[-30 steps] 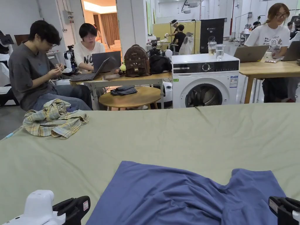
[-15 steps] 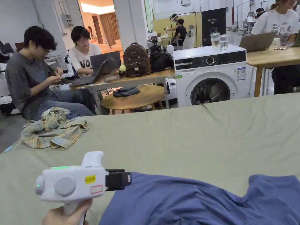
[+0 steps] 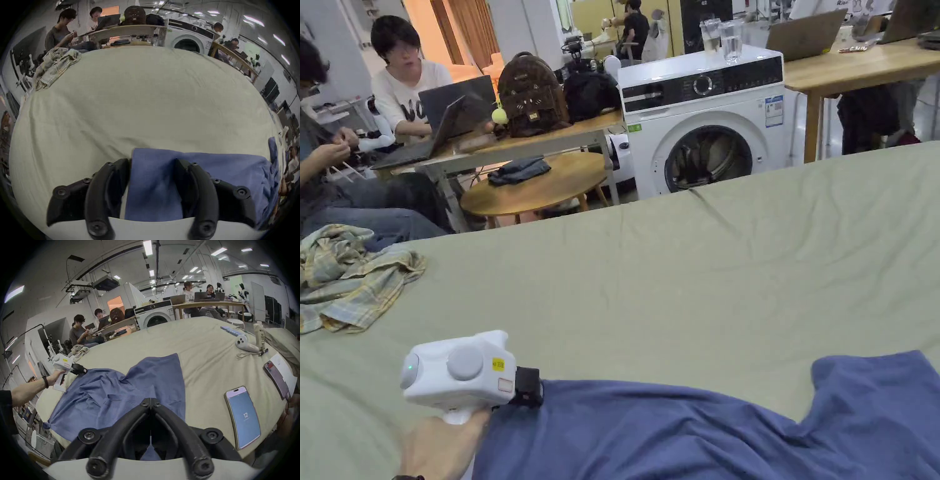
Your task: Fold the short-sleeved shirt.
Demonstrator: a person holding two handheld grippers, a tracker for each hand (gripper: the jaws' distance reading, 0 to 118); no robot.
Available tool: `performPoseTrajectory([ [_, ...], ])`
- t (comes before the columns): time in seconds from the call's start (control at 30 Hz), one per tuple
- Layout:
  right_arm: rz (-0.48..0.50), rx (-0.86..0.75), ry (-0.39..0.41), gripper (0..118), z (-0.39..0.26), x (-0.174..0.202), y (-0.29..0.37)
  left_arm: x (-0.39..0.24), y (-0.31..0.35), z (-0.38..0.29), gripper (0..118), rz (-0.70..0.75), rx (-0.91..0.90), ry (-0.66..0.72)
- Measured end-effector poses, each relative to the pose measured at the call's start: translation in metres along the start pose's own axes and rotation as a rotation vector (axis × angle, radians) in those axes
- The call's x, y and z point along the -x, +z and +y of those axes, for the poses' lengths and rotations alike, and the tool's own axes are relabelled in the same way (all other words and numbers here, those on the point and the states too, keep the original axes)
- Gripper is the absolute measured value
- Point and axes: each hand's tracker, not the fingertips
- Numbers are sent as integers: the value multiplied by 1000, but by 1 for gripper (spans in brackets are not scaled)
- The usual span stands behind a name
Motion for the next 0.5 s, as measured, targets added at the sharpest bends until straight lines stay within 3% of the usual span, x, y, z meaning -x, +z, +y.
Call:
performPoseTrajectory([
  [0.1, -28, 8, -12, 0, 5, -8, -5, 2, -11, -27, 17, 10, 10, -36],
  [0.17, -46, 15, -28, 0, 15, -13, -11, -4, 0, -25, 4, -4, 32, -30],
  [0.2, -99, 63, -44, 0, 25, -16, -19, -1, -9, -37, 0, 6, 38, -43],
  [0.27, -181, 154, -63, 47, 40, -23, -39, 12, -37, -82, 0, 42, 51, -91],
  [0.3, -179, 193, -90, 61, 45, -30, -51, 20, -49, -100, 0, 57, 56, -113],
  [0.37, -153, 204, -170, 60, 48, -42, -70, 23, -56, -111, 0, 69, 74, -123],
  [0.43, -193, 269, -246, 60, 46, -53, -92, 19, -52, -118, 0, 71, 91, -125],
  [0.5, -204, 287, -259, 57, 36, -56, -103, 17, -48, -121, 0, 69, 107, -126],
])
